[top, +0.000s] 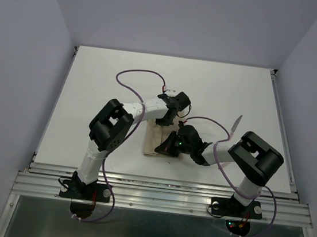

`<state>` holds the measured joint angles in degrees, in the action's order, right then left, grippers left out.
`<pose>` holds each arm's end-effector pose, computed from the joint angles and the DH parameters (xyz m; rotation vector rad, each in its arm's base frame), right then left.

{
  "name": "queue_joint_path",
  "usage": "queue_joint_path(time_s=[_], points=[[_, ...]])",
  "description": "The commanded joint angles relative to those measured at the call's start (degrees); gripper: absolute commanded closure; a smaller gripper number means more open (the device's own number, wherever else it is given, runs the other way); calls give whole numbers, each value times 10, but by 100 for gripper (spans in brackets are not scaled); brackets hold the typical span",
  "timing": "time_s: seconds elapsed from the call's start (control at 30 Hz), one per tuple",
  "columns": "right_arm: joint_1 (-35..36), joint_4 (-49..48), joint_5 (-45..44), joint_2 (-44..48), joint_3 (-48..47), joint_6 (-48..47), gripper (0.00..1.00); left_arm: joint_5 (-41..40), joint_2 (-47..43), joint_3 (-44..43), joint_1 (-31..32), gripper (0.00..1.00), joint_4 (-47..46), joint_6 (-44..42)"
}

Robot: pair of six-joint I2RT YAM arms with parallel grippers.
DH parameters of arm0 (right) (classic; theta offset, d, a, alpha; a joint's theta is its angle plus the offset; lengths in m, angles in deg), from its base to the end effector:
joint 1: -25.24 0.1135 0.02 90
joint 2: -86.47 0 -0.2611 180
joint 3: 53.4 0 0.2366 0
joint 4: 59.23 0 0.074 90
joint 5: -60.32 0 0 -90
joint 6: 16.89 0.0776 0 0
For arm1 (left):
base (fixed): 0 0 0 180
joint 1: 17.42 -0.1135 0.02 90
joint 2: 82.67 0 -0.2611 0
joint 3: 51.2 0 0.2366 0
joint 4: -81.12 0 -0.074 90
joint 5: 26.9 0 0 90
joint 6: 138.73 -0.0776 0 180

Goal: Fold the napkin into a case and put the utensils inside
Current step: Smooth out the 2/3-rectangle-folded napkin at the center of the board.

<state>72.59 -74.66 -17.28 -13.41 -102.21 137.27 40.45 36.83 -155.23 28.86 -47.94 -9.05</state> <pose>0.2149 0.2578 0.0994 0.2279 2.4979 1.2161 0.3222 -0.2936 0.1442 0.0407 2.5785 0.0107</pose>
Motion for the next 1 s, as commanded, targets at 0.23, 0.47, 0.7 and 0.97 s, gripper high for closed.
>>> queue_joint_path(time_s=[0.23, 0.47, 0.7, 0.97], points=[[5, 50, -62, -7, 11, 6, 99, 21, -65, -32, -1, 72, 15, -55], [5, 49, -70, -5, 14, 8, 99, 44, -79, -23, -3, 62, 11, -70], [5, 49, -74, 6, 19, 5, 99, 42, -108, 14, -3, 54, 12, -61], [5, 62, -89, 15, 19, -12, 99, 25, -169, 108, -8, 95, 6, -22]])
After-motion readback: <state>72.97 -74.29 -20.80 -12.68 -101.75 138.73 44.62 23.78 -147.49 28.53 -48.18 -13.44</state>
